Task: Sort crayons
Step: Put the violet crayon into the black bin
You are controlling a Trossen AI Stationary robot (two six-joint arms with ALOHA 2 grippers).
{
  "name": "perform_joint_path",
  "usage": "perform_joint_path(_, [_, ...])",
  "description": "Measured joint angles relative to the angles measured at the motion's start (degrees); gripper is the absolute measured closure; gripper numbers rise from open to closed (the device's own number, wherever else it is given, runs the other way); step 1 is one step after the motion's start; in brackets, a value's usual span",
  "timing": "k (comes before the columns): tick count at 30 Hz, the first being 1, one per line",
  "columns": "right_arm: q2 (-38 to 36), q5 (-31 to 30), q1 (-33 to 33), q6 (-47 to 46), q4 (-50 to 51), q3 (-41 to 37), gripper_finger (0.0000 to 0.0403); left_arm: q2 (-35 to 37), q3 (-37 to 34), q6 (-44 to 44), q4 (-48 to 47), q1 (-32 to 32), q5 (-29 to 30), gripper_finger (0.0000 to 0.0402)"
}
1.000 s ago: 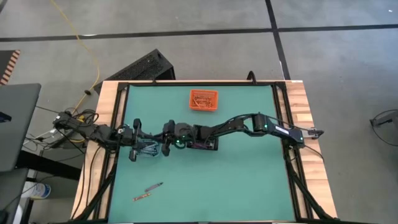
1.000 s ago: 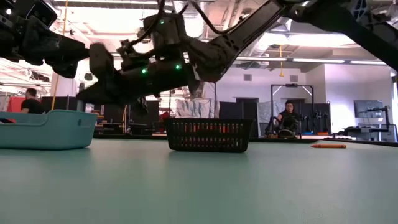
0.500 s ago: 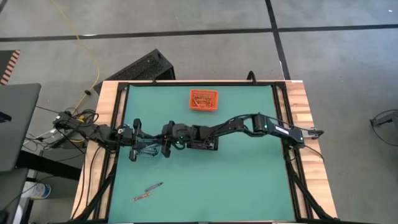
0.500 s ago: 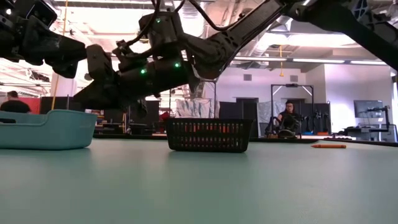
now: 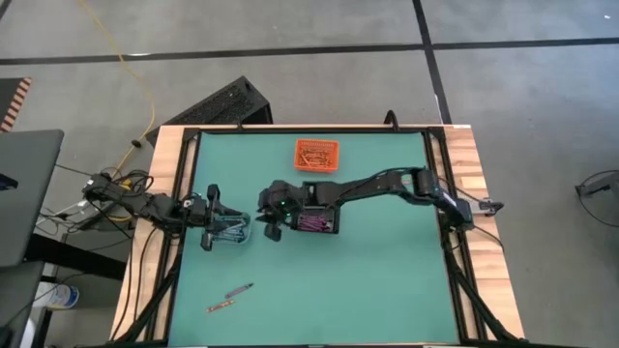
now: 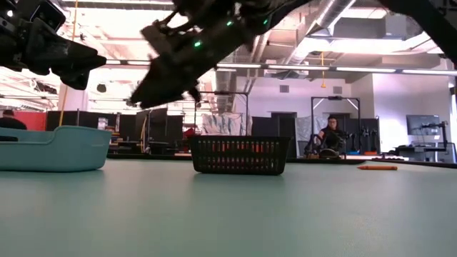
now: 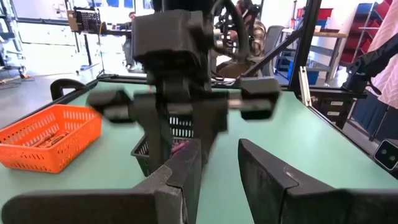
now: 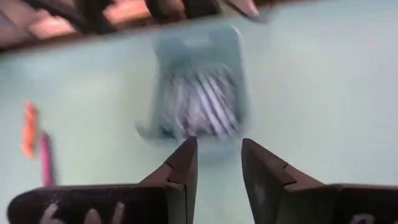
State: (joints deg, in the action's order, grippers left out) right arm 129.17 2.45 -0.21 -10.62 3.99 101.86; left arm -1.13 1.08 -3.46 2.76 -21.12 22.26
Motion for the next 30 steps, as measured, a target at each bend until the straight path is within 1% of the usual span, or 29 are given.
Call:
perform_joint_path(1, [-1.29, -1.36, -0.15, 0.94, 3.55, -0.39, 0.0285, 0.01, 0.0, 0.0, 0.0, 0.0, 0.0, 0.0306])
perform_joint_path(4, [-6.07, -3.66, -0.89, 2.54, 10.04, -3.68, 0.0286, 0.0, 0.0, 0.0, -0.01, 0.0, 0.01, 0.0306])
perform_joint_path(6, [-9.6, -4.08, -1.19, 3.14, 11.64, -7.14, 0.0286, 0.02, 0.0, 0.0, 0.0, 0.0, 0.0, 0.0306])
perform_joint_path(8, [-14.17, -4.42, -1.2, 3.16, 12.48, -12.24, 0.0286, 0.02, 0.0, 0.0, 0.0, 0.0, 0.02, 0.0306])
perform_joint_path(11, [-22.26, -7.92, -0.38, 2.17, 9.17, -21.72, 0.0286, 0.0, 0.0, 0.0, 0.0, 0.0, 0.03, 0.0306])
perform_joint_path(14, [-30.03, -10.98, 0.78, -0.72, 2.09, -32.64, 0.0286, 0.0, 0.0, 0.0, 0.0, 0.0, 0.02, 0.0306])
perform_joint_path(16, [-33.99, -11.57, 1.71, -3.25, -3.19, -39.69, 0.0286, 0.02, 0.0, 0.0, 0.0, 0.0, 0.02, 0.0306])
perform_joint_path(19, [-38.65, -11.67, 3.64, -6.13, -9.75, -47.68, 0.0286, 0.02, 0.0, 0.0, 0.0, 0.0, 0.02, 0.0306])
perform_joint_path(21, [-40.72, -11.62, 5.16, -7.83, -11.74, -51.16, 0.0286, 0.0, 0.0, 0.0, 0.0, 0.0, 0.02, 0.0306])
perform_joint_path(25, [-43.12, -11.94, 8.78, -8.99, -11.8, -55.71, 0.0286, 0.02, 0.0, 0.0, 0.0, 0.0, 0.02, 0.0306])
perform_joint_path(30, [-45.23, -16.04, 14.87, -9.5, -12.78, -59.18, 0.0286, 0.01, 0.0, 0.0, 0.0, 0.0, 0.02, 0.0306])
